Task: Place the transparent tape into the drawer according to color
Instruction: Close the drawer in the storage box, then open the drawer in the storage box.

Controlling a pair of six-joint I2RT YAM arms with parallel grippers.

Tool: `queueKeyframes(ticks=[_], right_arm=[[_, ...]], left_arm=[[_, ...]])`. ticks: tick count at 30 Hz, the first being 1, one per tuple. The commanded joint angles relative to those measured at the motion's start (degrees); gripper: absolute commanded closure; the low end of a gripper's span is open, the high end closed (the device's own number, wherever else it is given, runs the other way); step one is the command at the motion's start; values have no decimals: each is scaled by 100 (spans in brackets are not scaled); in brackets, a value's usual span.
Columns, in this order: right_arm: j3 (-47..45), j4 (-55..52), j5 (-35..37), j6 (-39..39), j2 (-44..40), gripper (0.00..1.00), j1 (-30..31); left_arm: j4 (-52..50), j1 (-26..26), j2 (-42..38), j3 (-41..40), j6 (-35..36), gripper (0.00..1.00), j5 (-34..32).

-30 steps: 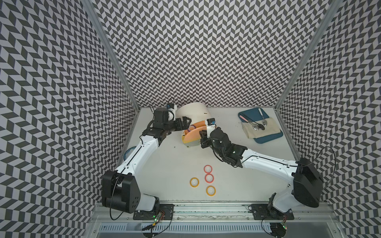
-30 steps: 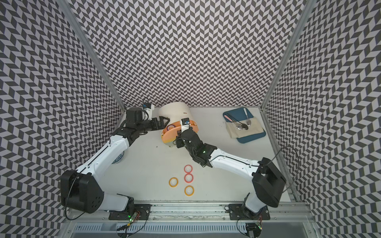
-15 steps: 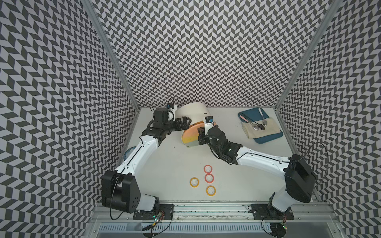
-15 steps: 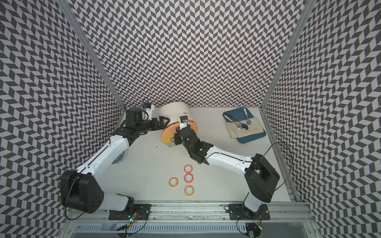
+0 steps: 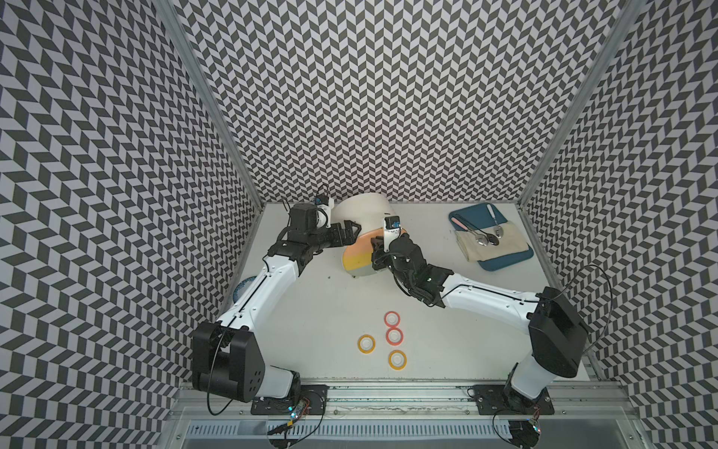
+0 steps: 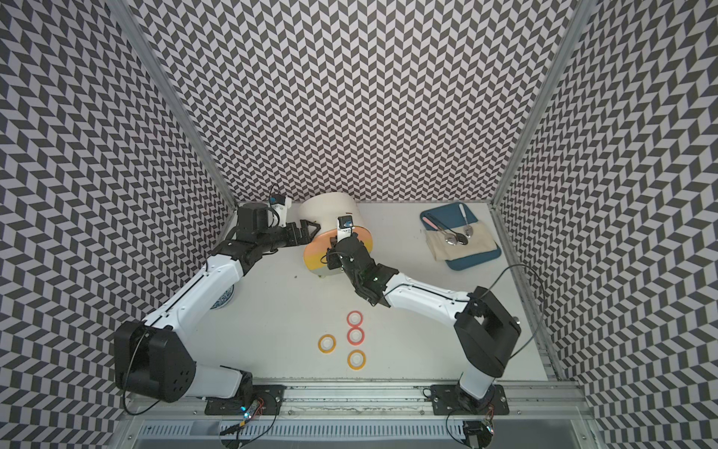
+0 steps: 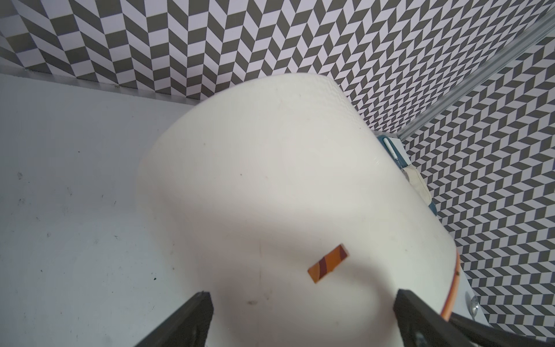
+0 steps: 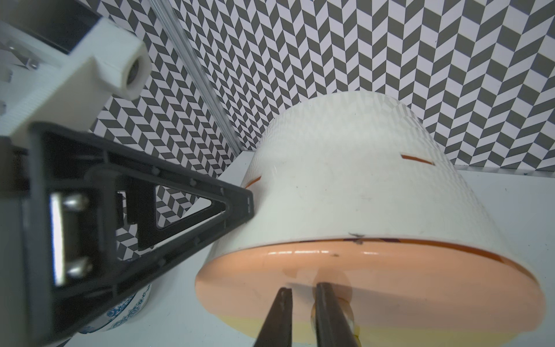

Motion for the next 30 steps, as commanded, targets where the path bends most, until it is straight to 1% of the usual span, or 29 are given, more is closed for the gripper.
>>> queueKeyframes(ticks=[1, 9, 13, 17, 24, 25, 26, 30], right_arm=[[120, 262, 25, -48, 127, 81, -40], [109, 236, 25, -48, 147, 81, -94], [-9, -4, 25, -48, -96, 81, -92], [-350, -90, 25, -48, -472, 81, -93], [-1196, 414, 25, -48, -848, 81, -128], [-1258, 496, -926, 566, -841, 56, -141], [-1323, 555, -1240, 1042, -816, 48, -142], [-1579, 973, -1351, 1055, -622, 47, -172]], left_arm=[[-34, 26, -100, -62, 125, 1, 94], [-43, 29, -118, -67, 140, 1, 77], [-56, 29, -106, -45, 133, 1, 61], [-60, 32, -122, -60, 133, 1, 63], [-34, 66, -145, -102, 127, 1, 57], [-26, 67, -143, -108, 125, 1, 67], [-25, 67, -138, -95, 116, 1, 75], [-17, 71, -137, -100, 116, 1, 87]])
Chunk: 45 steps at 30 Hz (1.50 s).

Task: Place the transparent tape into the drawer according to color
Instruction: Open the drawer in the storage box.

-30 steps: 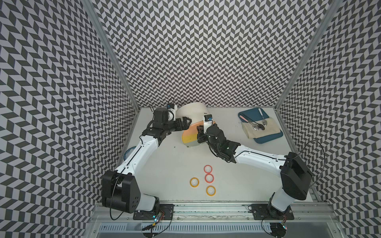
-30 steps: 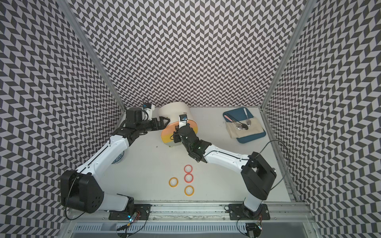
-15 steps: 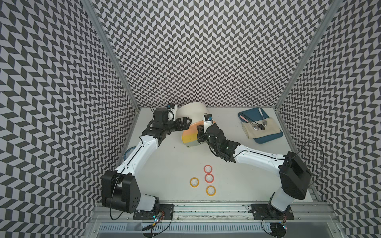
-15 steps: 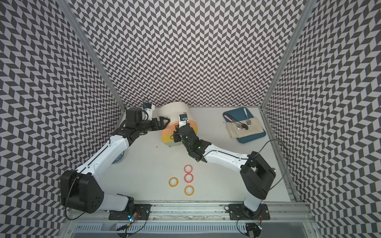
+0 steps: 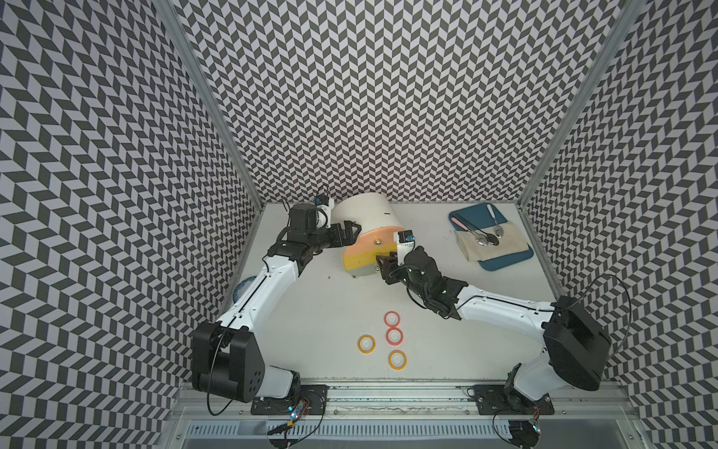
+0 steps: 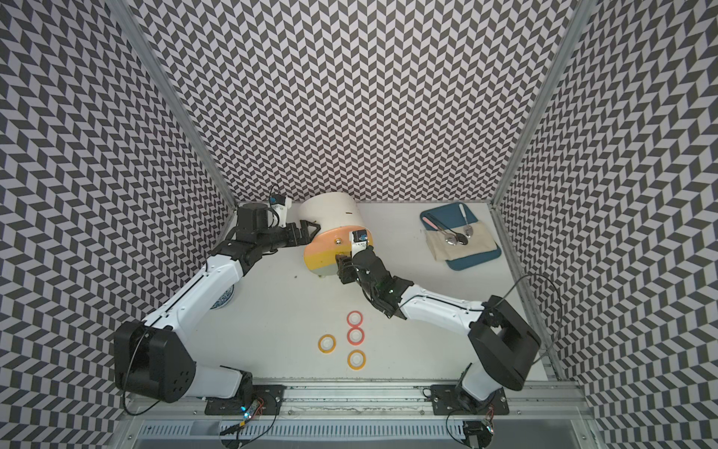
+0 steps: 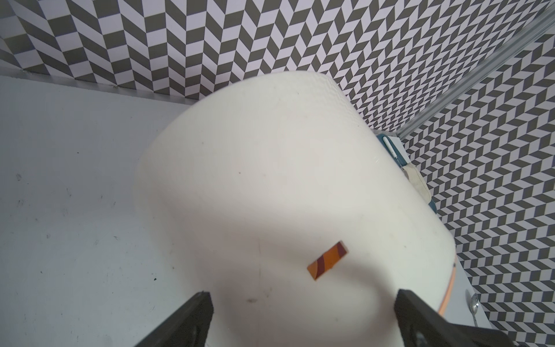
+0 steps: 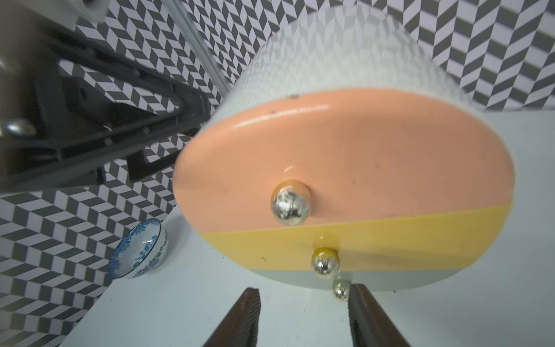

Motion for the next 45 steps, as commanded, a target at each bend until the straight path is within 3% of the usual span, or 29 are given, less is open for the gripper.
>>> queueKeyframes(ticks=[1, 13, 28, 45], right_arm=[[-177, 781, -491, 370, 154, 47, -45], [-227, 1516, -288, 424, 700, 47, -192], [85, 1683, -314, 431, 1186, 50, -302], [354, 1705, -208, 485, 1499, 68, -303]], left_arm=[[-25, 38, -124, -88, 72, 1, 59], [-8, 82, -123, -90, 87, 1, 112], [10, 118, -86, -95, 87, 1, 147], [1, 142, -98, -117, 96, 1, 164]])
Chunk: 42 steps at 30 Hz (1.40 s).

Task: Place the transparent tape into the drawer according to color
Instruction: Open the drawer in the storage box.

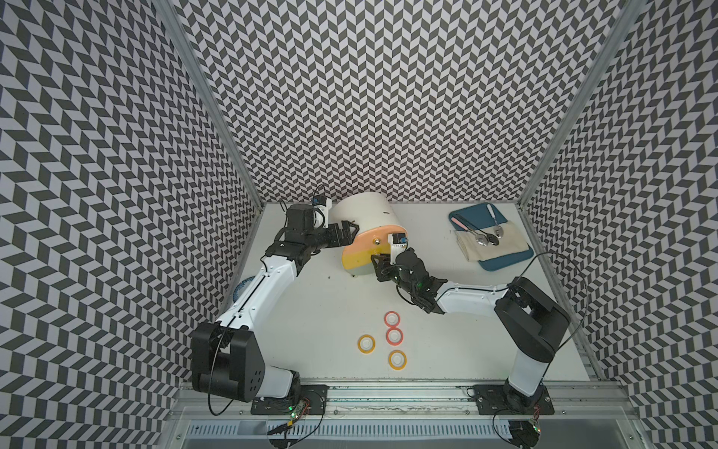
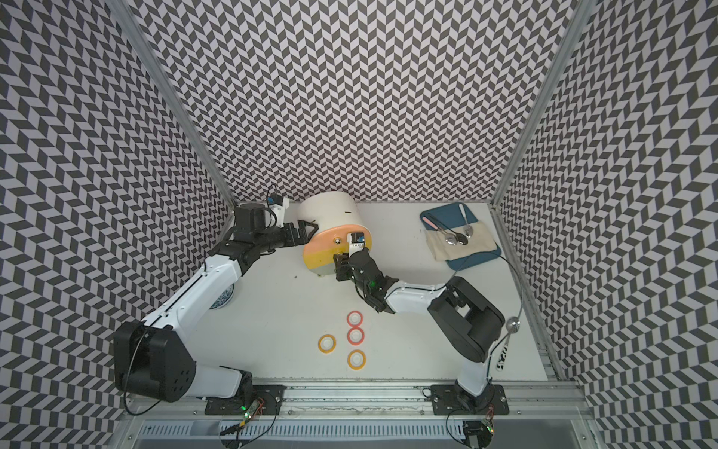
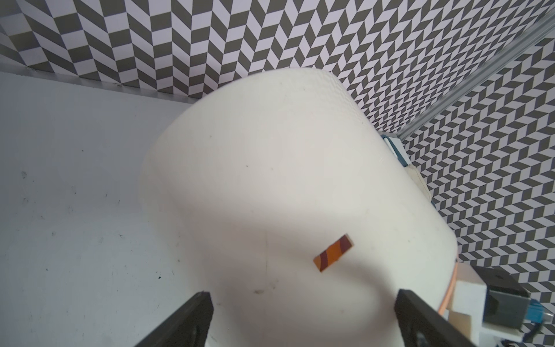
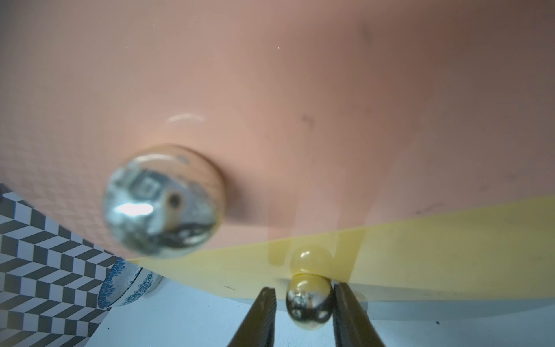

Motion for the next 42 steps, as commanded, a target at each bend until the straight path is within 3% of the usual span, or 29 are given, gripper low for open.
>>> queueKeyframes(ticks=[1, 17, 30, 42], right_arm=[[140, 324, 81, 31, 98, 70, -20], [119, 416, 99, -35, 54, 100, -18], [-516, 364, 36, 155, -583, 100, 220], [-1299, -66, 606, 406, -1492, 100, 823]], left_arm=[[-14, 39, -105, -80, 77, 1, 49], [-10, 39, -121, -81, 77, 1, 106], [30, 39, -82, -36, 33, 0, 166], [56, 39, -73, -54, 15, 0, 199]])
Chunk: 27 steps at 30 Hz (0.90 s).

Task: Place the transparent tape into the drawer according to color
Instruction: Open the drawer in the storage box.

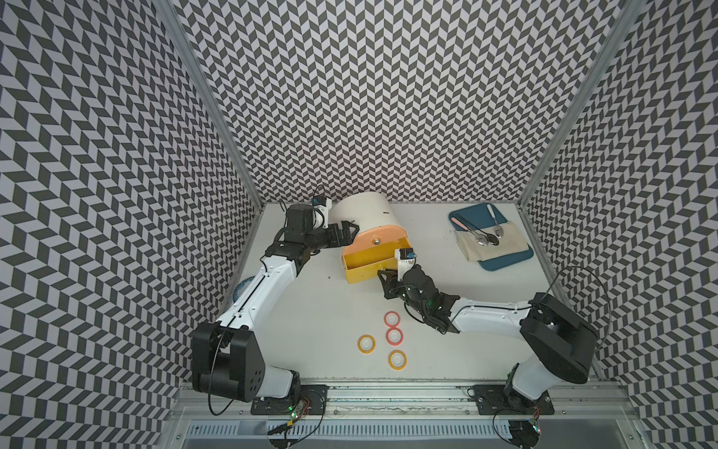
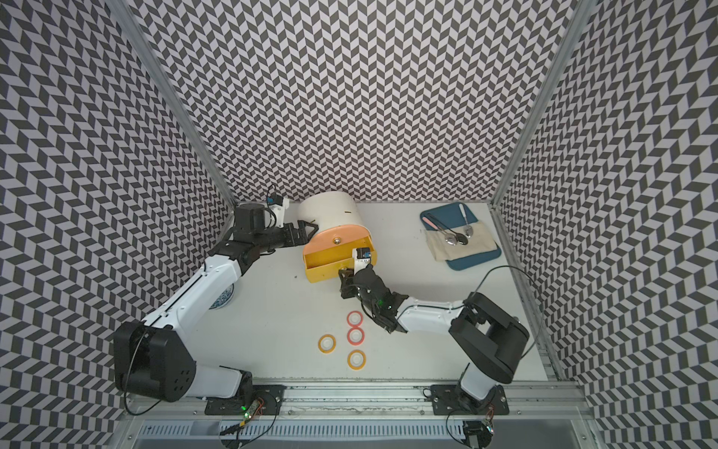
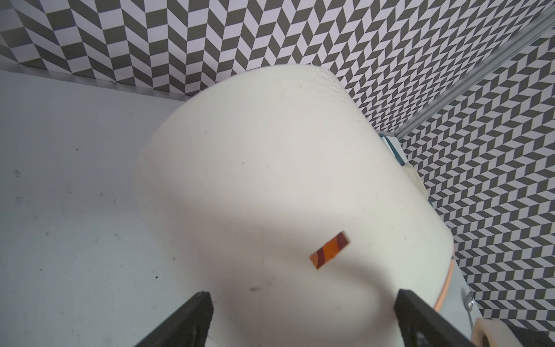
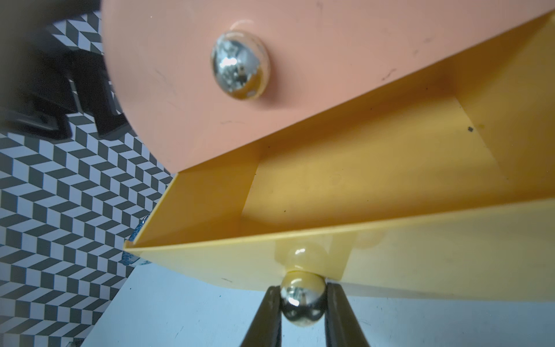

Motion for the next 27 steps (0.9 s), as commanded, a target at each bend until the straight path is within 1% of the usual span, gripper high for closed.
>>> queueKeyframes(ticks=[1, 7, 13, 14, 16, 18, 19, 22, 24, 27], right_arm=[[-139, 77, 235, 126, -385, 100, 243], [-280, -35, 416, 232, -526, 100, 403], [-153, -141, 496, 197, -475, 100, 415], [-138, -161, 496, 188, -490, 95, 427], [-124, -223, 496, 172, -525, 68, 432], [-140, -262, 496, 162, -581, 48, 447], [-155, -277, 488, 153, -611, 40, 454], [-177, -377, 470, 158, -697, 24, 480], [-186, -459, 440, 161, -760, 17, 489], [-178, -647, 289, 147, -858, 10, 493]], left_arm=[[67, 24, -77, -45, 9, 0, 110], [62, 28, -74, -27, 0, 0, 128], [60, 28, -88, -35, 6, 0, 128], [53, 27, -87, -30, 8, 0, 128], [47, 28, -94, -21, 8, 0, 128], [43, 24, -105, -16, 1, 0, 137], [52, 28, -105, -14, 0, 0, 137], [67, 28, -105, -19, -18, 0, 158], [74, 27, -104, -10, -27, 0, 172], [69, 28, -139, 8, -44, 0, 181]])
